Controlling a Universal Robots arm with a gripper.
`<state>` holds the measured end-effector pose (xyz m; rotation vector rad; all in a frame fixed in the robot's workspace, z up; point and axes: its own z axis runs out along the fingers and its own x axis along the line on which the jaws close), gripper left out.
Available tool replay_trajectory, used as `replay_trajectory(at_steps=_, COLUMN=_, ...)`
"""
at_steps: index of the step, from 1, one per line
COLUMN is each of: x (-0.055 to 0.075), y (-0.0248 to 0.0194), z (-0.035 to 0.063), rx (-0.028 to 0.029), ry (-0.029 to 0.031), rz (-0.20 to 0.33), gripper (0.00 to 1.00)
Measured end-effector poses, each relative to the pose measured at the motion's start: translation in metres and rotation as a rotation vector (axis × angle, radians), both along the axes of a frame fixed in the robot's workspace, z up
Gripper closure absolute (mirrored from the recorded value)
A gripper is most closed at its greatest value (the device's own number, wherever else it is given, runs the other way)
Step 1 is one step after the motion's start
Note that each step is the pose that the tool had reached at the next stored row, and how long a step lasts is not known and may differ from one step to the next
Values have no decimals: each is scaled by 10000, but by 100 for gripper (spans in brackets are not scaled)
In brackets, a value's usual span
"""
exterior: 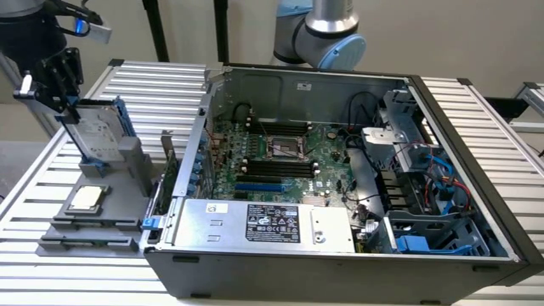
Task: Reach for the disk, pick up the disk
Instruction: 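Pick up the disk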
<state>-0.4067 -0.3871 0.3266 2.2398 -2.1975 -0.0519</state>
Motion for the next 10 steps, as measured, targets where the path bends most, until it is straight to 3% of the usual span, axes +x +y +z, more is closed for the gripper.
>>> replay_trajectory(at_steps=10, x=106, y=-4, z=457, rx=4, ry=2, rz=63, gripper=67)
